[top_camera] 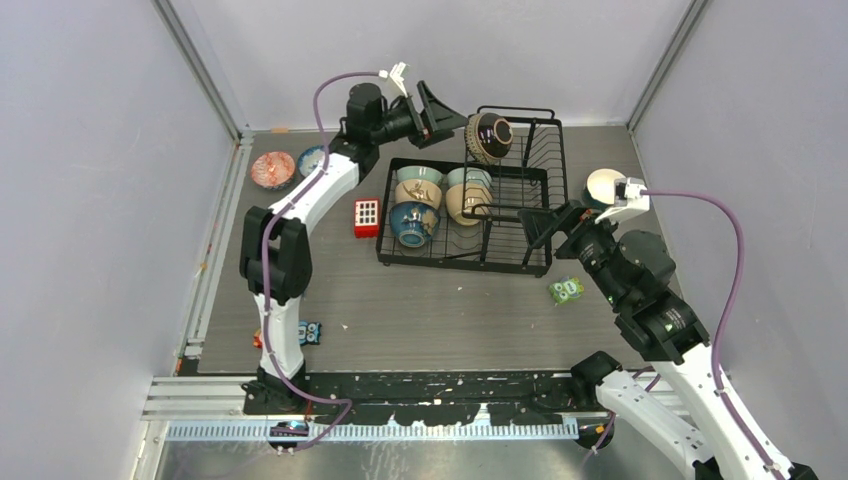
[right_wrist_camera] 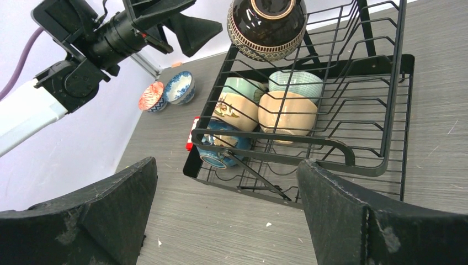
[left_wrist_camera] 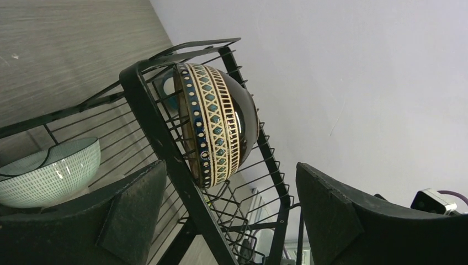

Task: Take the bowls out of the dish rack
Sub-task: Pick up the bowl from the dish rack.

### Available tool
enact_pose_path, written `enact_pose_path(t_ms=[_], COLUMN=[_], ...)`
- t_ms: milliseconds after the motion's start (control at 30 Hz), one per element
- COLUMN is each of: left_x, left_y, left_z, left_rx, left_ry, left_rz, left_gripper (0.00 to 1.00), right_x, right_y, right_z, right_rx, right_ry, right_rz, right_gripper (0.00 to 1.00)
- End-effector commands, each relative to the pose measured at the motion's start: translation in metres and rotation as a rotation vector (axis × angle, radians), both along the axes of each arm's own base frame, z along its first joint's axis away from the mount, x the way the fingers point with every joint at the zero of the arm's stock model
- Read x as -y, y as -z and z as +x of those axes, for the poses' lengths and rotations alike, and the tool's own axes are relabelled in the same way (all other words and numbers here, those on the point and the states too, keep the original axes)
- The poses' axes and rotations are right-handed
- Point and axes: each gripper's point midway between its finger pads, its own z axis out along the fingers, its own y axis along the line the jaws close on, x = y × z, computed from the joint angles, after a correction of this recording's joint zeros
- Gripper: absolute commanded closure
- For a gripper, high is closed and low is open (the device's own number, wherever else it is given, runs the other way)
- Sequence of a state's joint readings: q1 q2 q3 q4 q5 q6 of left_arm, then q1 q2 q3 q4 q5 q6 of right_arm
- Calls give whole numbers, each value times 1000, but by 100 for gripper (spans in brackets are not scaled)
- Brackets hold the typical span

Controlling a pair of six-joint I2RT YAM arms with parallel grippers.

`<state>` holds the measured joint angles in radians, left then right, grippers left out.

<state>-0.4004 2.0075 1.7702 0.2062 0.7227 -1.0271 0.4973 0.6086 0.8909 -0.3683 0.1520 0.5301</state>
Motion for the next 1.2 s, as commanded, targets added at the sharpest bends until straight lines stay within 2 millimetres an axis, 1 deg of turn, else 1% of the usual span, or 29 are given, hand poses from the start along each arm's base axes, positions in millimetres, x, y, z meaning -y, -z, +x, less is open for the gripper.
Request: enact_pose_path(t_ms=[0,200,433,667,867,1167], left_x=[8,17,25,31,34,38], left_y=[-21,-13,-12,-8,-10,-20], left_z=[-8,-12,-11,-11,-14,-21], left_rx=[49,27,17,12,-2,17], left_ry=[54,61,67,74,90,109], left_rz=[-16,12,21,23,-10,-35], left_gripper=[12,13,14,17,17,21], right_x=[2,9,12,15,17,16], right_y=[-19,-23,-25,-28,-26,-22], right_z=[-4,-7,-11,-12,-11,-9], right_rx=[40,48,53,61,56,46], right_ry=[8,32,33,44,52,57], right_rz=[39,37,35,29,25,22], right_gripper=[0,0,0,0,0,0])
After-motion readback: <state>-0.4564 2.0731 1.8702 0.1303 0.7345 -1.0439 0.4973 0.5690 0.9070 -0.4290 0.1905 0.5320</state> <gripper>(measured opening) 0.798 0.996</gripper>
